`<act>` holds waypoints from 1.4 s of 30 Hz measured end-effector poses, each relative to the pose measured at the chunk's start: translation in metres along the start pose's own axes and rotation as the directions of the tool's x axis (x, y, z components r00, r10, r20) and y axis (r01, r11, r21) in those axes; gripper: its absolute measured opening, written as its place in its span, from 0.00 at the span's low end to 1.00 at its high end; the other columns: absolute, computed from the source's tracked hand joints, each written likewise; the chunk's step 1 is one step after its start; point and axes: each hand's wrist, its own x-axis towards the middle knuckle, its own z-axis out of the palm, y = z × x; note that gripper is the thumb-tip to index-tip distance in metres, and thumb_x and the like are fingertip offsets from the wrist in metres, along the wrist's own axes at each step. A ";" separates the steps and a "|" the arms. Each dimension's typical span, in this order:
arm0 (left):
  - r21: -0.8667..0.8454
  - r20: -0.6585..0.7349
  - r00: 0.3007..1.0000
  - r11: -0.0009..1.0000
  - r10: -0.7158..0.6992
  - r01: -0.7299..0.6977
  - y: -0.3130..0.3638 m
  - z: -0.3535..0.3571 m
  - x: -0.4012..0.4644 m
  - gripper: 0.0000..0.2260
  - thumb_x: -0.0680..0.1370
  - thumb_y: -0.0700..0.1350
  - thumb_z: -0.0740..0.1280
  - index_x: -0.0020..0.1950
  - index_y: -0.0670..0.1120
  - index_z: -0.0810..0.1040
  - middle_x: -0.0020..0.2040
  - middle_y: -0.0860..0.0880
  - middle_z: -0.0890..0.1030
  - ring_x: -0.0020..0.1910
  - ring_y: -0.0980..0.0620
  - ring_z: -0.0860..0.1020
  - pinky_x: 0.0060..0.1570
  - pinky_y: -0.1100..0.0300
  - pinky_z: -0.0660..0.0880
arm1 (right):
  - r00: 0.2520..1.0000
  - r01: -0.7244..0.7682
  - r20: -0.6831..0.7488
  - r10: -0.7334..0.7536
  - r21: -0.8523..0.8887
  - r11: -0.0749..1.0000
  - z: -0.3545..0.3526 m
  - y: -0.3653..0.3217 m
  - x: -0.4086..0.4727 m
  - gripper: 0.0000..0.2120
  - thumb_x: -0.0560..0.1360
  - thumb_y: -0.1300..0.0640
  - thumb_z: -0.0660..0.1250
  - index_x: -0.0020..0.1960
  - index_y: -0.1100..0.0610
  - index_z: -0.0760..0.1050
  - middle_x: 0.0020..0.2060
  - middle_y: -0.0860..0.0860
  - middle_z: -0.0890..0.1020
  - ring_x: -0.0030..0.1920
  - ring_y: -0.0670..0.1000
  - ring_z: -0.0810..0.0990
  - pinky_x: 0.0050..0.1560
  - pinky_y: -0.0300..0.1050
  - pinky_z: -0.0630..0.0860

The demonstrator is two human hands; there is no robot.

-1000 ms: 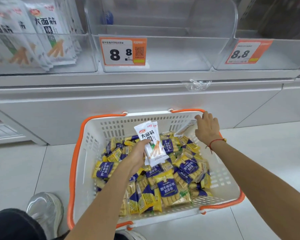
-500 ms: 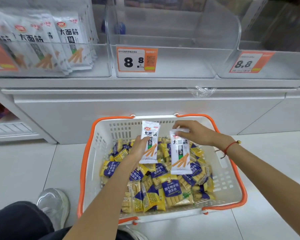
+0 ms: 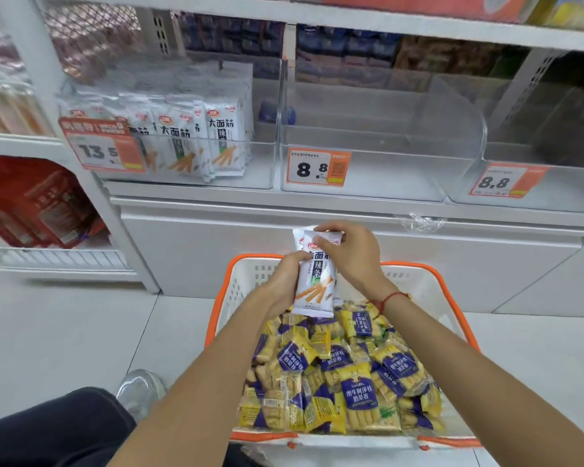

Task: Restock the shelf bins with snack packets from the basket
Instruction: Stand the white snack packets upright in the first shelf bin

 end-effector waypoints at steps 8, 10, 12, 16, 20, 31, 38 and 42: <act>0.127 -0.192 0.947 0.963 0.257 -0.236 0.048 -0.050 -0.025 0.15 0.82 0.49 0.54 0.59 0.44 0.76 0.50 0.43 0.82 0.45 0.47 0.80 0.52 0.52 0.76 | 0.878 -0.260 0.465 0.113 0.266 0.928 0.011 -0.069 0.010 0.25 0.80 0.50 0.59 0.75 0.53 0.58 0.67 0.49 0.70 0.64 0.50 0.72 0.53 0.34 0.70; 0.166 -0.238 0.918 0.944 0.319 -0.285 0.057 -0.054 -0.028 0.21 0.81 0.54 0.54 0.69 0.45 0.70 0.62 0.42 0.78 0.58 0.44 0.78 0.63 0.45 0.72 | 0.865 -0.189 0.500 0.042 0.247 0.950 0.020 -0.085 0.015 0.26 0.81 0.50 0.57 0.76 0.52 0.54 0.66 0.47 0.71 0.62 0.50 0.74 0.53 0.35 0.75; 0.200 -0.279 0.884 0.923 0.375 -0.328 0.067 -0.053 -0.032 0.25 0.80 0.57 0.53 0.73 0.45 0.65 0.68 0.43 0.73 0.66 0.44 0.72 0.68 0.45 0.66 | 0.880 -0.153 0.475 0.021 0.241 0.959 0.027 -0.100 0.024 0.29 0.80 0.51 0.56 0.77 0.52 0.48 0.71 0.51 0.68 0.65 0.55 0.74 0.62 0.51 0.74; 0.301 -0.267 0.764 0.804 0.588 -0.514 0.100 -0.045 -0.052 0.19 0.84 0.51 0.50 0.74 0.47 0.63 0.68 0.47 0.72 0.69 0.48 0.70 0.66 0.55 0.65 | 0.948 -0.014 0.309 -0.073 0.270 0.963 0.018 -0.133 0.044 0.25 0.81 0.59 0.56 0.76 0.54 0.54 0.66 0.51 0.73 0.58 0.52 0.78 0.60 0.53 0.75; 0.525 -0.109 0.696 0.636 0.710 -0.566 0.147 -0.054 -0.068 0.24 0.83 0.56 0.50 0.78 0.50 0.55 0.76 0.53 0.60 0.74 0.53 0.59 0.74 0.53 0.54 | 0.967 0.156 0.123 -0.222 0.403 0.902 -0.002 -0.160 0.061 0.19 0.80 0.65 0.57 0.69 0.54 0.62 0.56 0.50 0.78 0.49 0.49 0.80 0.51 0.42 0.79; 0.922 0.066 0.410 0.102 0.910 -0.374 0.229 -0.102 -0.045 0.21 0.73 0.51 0.69 0.63 0.51 0.69 0.57 0.54 0.79 0.61 0.50 0.73 0.63 0.50 0.67 | 0.935 0.349 -0.048 -0.352 0.298 0.889 0.028 -0.176 0.138 0.18 0.75 0.69 0.57 0.64 0.63 0.61 0.60 0.56 0.70 0.55 0.48 0.71 0.53 0.40 0.70; 0.970 -0.103 0.558 -0.040 0.824 0.238 0.236 -0.111 -0.016 0.19 0.70 0.56 0.72 0.51 0.42 0.80 0.74 0.46 0.60 0.72 0.45 0.54 0.69 0.52 0.53 | 0.880 0.078 0.472 -0.057 -0.026 0.997 0.040 -0.185 0.158 0.10 0.79 0.66 0.57 0.59 0.59 0.66 0.53 0.57 0.68 0.45 0.50 0.72 0.28 0.37 0.64; 0.959 -0.116 0.588 -0.063 0.801 0.275 0.233 -0.115 -0.005 0.24 0.73 0.57 0.69 0.62 0.43 0.75 0.75 0.44 0.59 0.73 0.45 0.54 0.70 0.50 0.53 | 0.848 -0.008 0.522 0.086 -0.151 0.989 0.038 -0.193 0.165 0.16 0.83 0.61 0.49 0.38 0.60 0.63 0.38 0.53 0.66 0.33 0.48 0.63 0.25 0.30 0.62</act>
